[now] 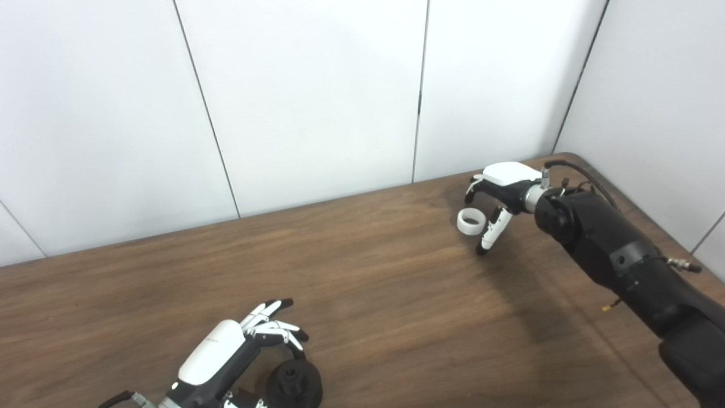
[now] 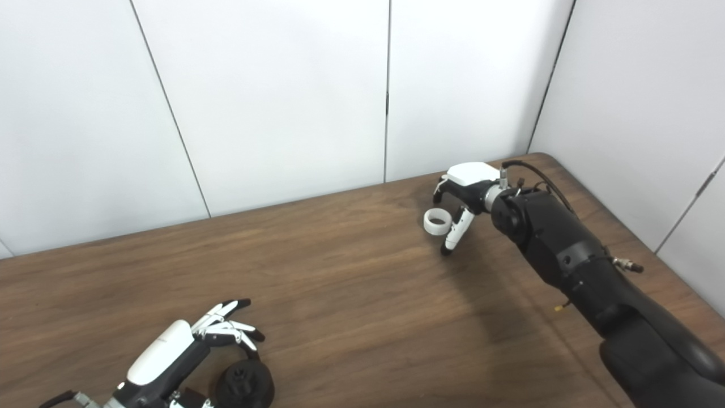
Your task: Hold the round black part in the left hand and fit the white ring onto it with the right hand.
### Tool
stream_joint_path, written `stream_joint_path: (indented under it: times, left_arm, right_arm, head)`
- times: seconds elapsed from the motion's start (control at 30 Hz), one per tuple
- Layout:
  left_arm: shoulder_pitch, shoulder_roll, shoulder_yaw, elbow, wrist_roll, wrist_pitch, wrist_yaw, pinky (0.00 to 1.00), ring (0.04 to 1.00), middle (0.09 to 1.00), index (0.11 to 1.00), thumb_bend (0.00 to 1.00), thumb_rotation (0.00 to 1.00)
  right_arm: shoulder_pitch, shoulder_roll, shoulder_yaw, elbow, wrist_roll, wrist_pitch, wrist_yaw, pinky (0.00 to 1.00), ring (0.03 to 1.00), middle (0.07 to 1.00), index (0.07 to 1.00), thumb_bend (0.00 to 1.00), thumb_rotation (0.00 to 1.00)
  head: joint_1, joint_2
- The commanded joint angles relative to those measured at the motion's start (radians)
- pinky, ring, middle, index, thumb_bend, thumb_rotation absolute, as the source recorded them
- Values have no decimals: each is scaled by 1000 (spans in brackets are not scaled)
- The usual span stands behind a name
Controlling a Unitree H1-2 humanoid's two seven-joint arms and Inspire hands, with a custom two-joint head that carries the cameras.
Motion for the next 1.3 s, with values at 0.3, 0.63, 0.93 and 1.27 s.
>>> stream_joint_path:
  times: [0.3, 0.63, 0.93, 1.27]
  left_arm:
    - [-20, -12, 14, -15, -3, -17, 18, 1000, 973, 737, 482, 524, 58]
    - [-18, -9, 19, -19, -7, -17, 17, 1000, 970, 737, 482, 524, 59]
    - [-20, -4, 20, -13, -9, -18, 16, 1000, 972, 737, 482, 524, 59]
    - [-22, 0, 24, -17, -16, -17, 9, 1000, 972, 738, 482, 524, 59]
  right_arm:
    - [-39, 2, 14, -33, 9, -48, 2, 1000, 1000, 952, 760, 873, 411]
    - [-27, -4, 14, -47, 8, -43, 13, 1000, 1000, 956, 761, 863, 409]
    - [-20, -19, 5, -44, 15, -38, 17, 1000, 1000, 959, 765, 845, 380]
    - [-11, -24, -2, -57, 19, -35, 14, 1000, 1000, 960, 769, 847, 389]
  head:
    - [3, -3]
    - [4, 2]
    - [1, 0]
    - [-1, 0]
